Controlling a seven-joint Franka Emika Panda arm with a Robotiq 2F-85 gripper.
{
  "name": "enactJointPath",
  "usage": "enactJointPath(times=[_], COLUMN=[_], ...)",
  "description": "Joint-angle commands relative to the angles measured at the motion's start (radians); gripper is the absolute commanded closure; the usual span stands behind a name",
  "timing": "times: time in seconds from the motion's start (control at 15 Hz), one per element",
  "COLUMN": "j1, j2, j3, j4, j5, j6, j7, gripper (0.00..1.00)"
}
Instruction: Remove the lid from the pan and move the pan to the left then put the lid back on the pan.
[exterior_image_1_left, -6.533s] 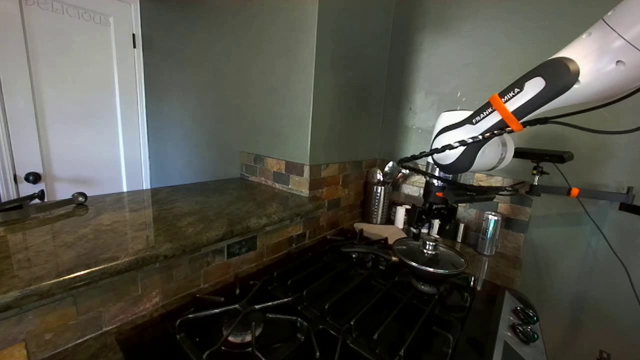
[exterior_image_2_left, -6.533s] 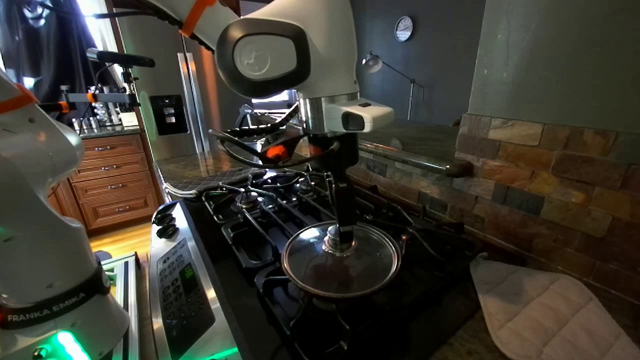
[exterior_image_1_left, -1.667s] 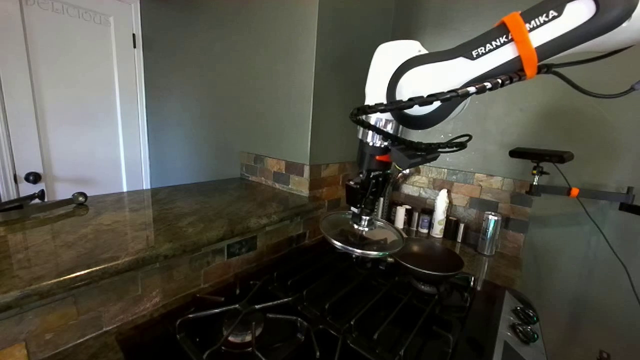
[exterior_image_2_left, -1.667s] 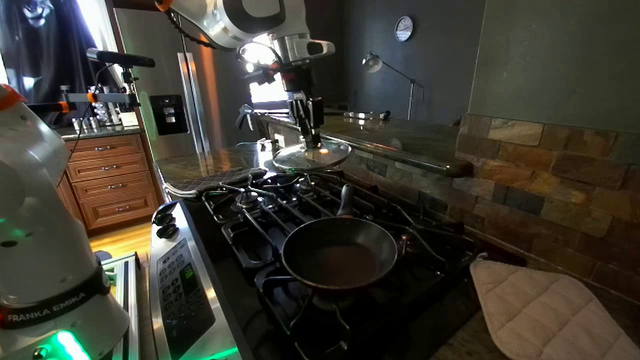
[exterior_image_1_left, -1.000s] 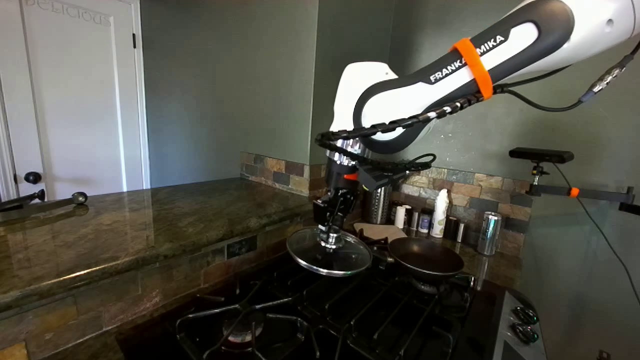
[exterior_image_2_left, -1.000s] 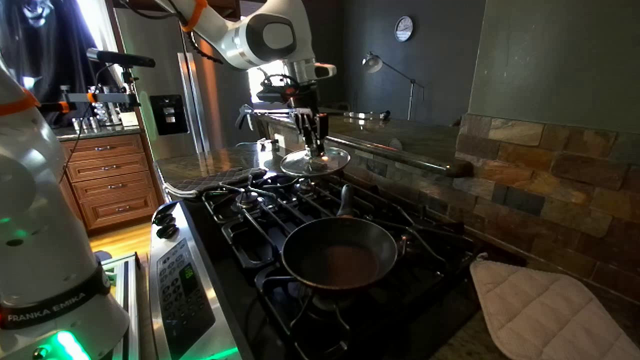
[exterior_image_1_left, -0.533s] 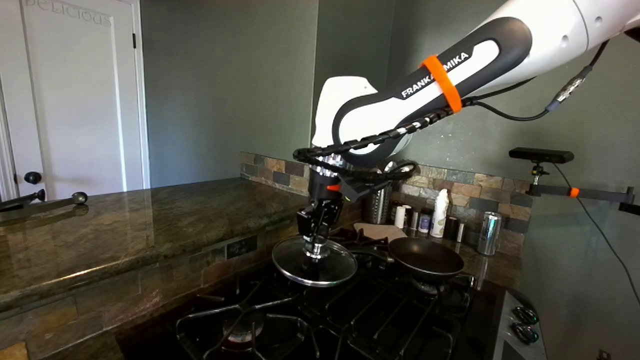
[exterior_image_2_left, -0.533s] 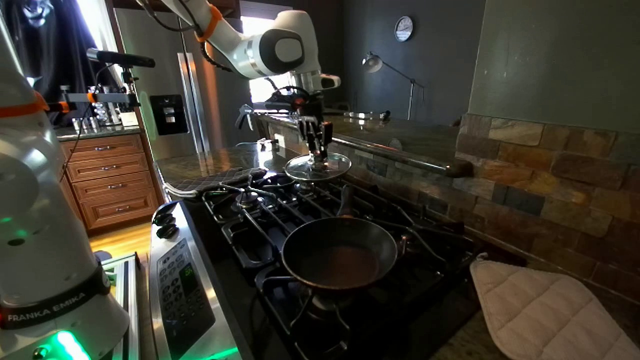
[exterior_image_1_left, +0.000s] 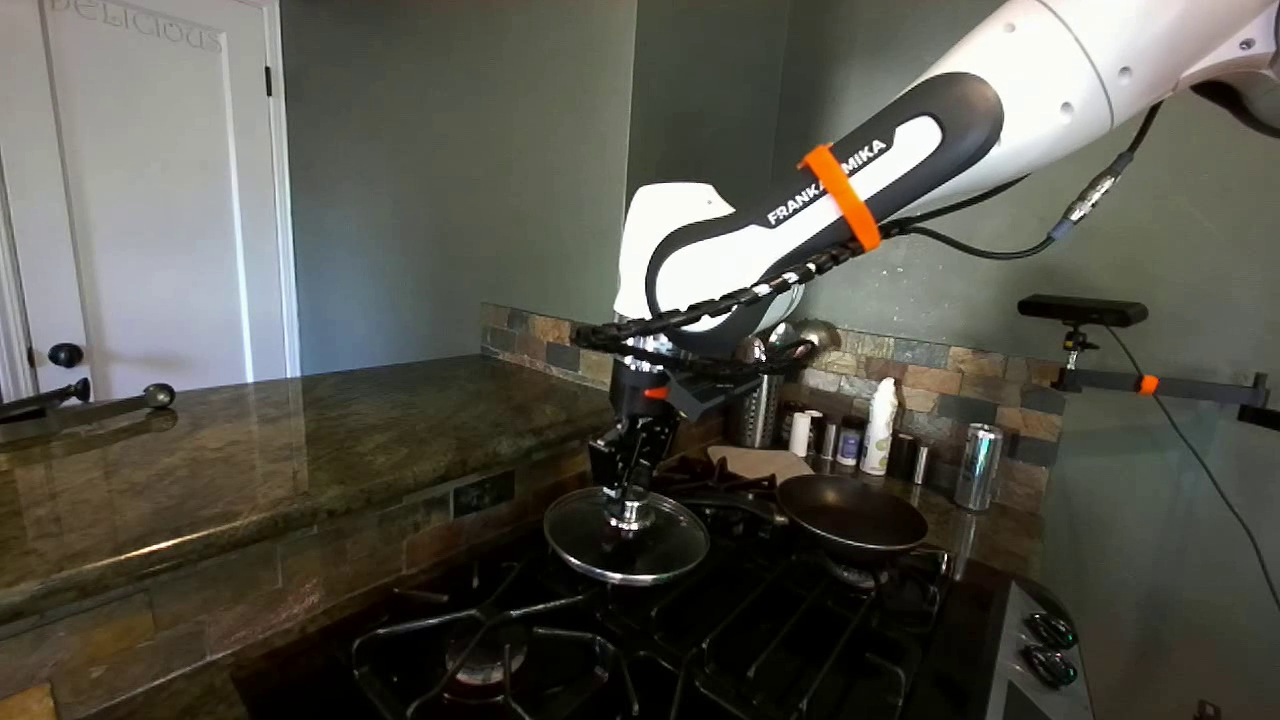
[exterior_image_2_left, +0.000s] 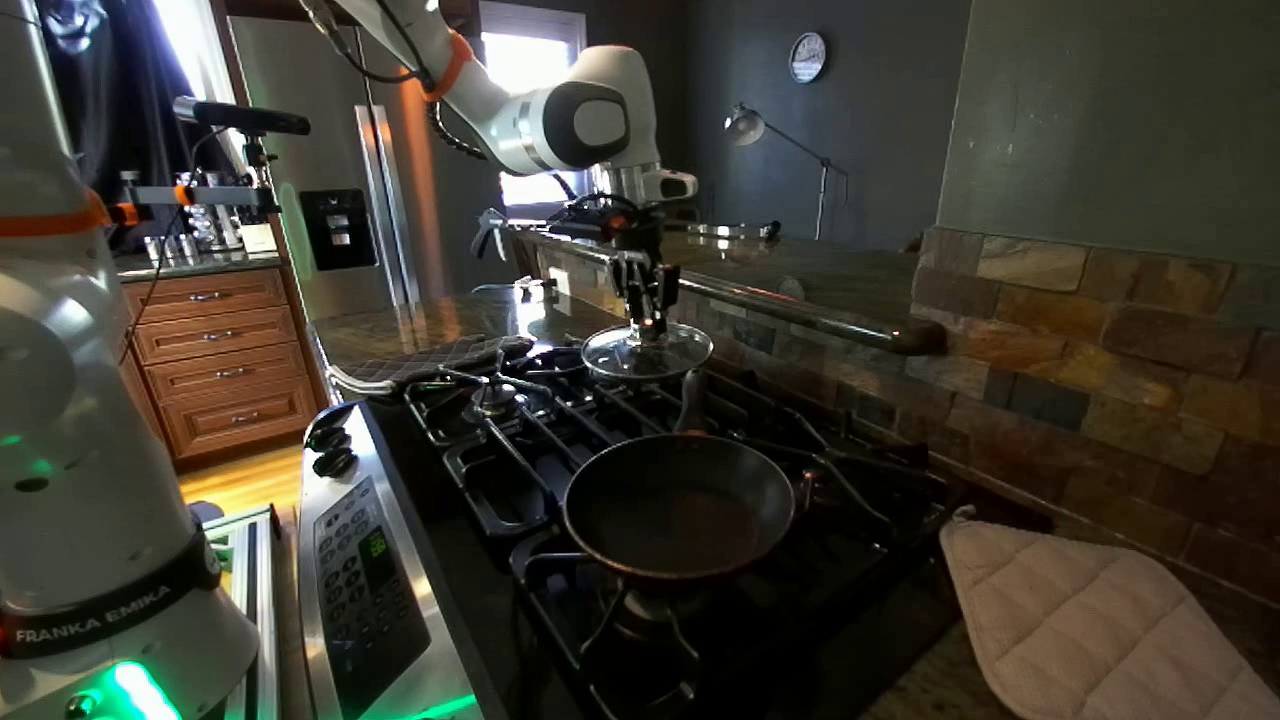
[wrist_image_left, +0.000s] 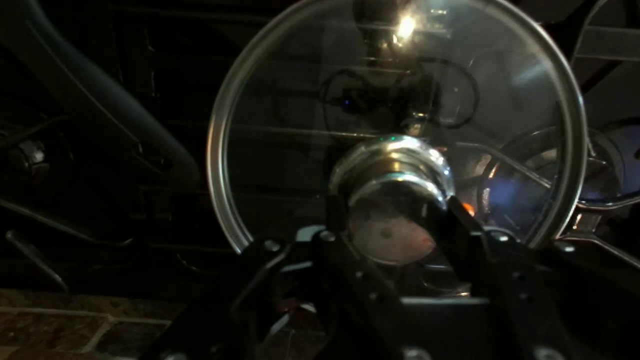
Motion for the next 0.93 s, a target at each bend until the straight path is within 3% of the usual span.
enactJointPath(times=[0.0, 0.87], j1=[0.002, -0.002], j2=[0.026, 0.078], j3=[-0.004, -0.035], j4=[0.027, 0.040], j5=[0.012, -0.030], j6=[0.013, 0.011], j7=[-0.023, 0.005], gripper=[0.77, 0.77])
